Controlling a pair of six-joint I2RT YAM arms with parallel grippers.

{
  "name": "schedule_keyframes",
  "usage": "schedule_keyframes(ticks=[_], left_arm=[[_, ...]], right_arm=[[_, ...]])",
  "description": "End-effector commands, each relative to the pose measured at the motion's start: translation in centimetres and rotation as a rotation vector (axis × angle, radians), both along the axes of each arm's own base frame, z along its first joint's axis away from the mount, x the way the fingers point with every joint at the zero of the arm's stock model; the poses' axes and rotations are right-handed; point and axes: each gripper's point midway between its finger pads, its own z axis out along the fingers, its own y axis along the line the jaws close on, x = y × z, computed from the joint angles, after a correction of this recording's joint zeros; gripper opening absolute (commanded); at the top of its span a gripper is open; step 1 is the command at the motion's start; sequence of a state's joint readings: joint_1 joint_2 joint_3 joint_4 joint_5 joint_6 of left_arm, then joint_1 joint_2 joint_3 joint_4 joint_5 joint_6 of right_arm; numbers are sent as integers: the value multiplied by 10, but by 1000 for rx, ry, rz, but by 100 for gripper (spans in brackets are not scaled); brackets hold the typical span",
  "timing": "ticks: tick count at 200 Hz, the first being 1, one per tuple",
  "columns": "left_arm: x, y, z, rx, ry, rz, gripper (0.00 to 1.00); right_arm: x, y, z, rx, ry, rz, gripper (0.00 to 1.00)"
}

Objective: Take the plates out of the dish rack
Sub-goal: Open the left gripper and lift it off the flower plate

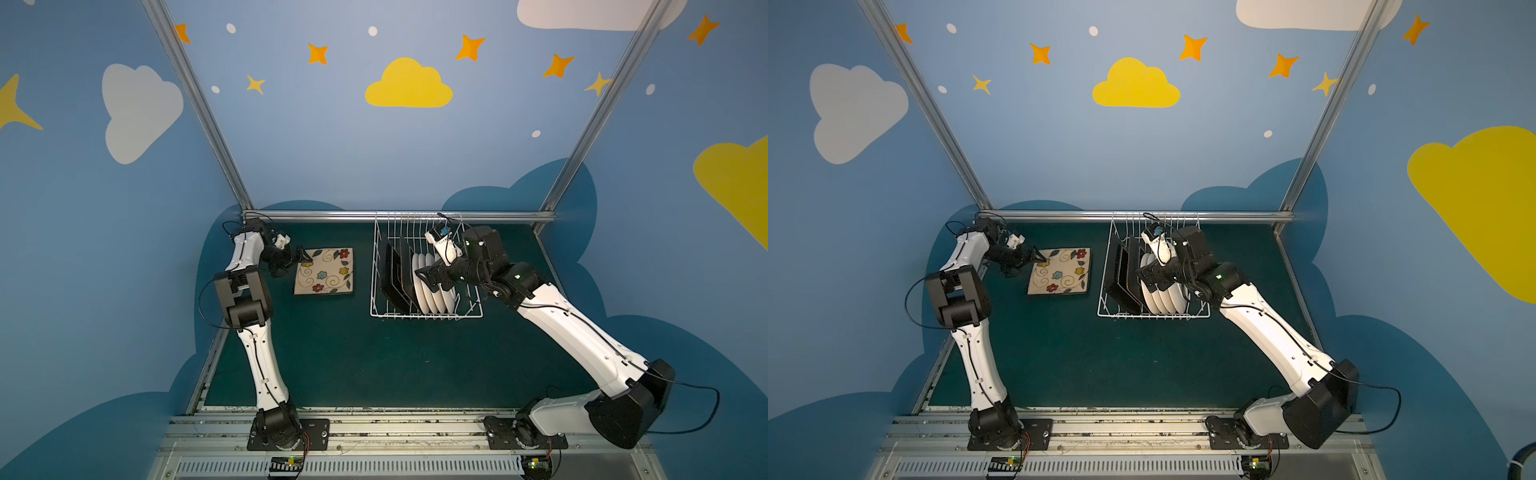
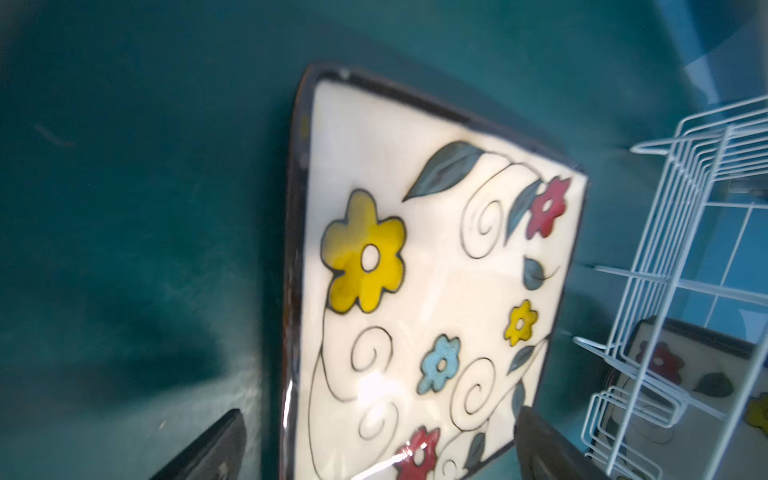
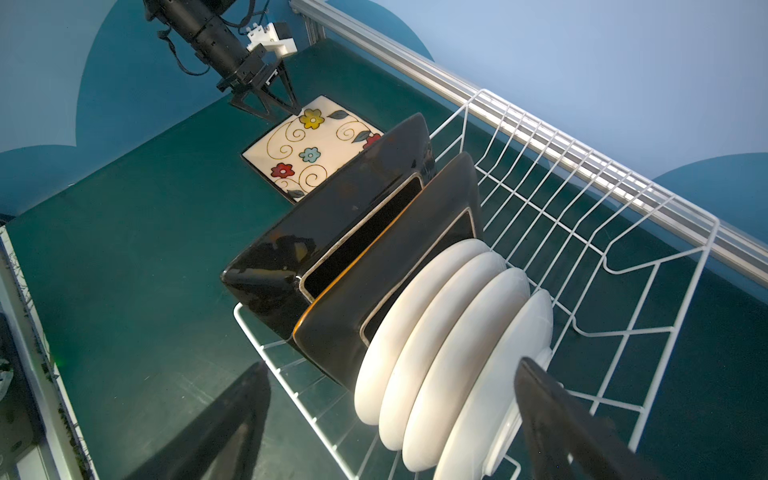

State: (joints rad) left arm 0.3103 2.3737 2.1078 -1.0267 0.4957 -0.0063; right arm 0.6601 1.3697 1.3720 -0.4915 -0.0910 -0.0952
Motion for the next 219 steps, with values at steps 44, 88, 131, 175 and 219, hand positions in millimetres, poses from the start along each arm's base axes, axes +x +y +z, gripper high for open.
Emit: schedule_keyframes(ticks=[44, 88, 131, 175, 219], left_arm=[[-9, -25, 126, 33, -251, 5, 100], [-28, -74, 185, -21, -355, -48, 99], [-54, -133, 224, -8, -438, -147, 99], [-92, -184, 227, -21, -430, -202, 98], [-115, -216, 214, 10, -382, -204, 97]], right_arm=[[-4, -10, 16, 56, -69, -40, 91], [-9, -14, 20, 91, -34, -61, 91], [-13, -17, 19, 119, 59, -89, 91], [-16, -25, 13, 154, 131, -125, 91], [-20, -31, 0, 184, 202, -148, 91]])
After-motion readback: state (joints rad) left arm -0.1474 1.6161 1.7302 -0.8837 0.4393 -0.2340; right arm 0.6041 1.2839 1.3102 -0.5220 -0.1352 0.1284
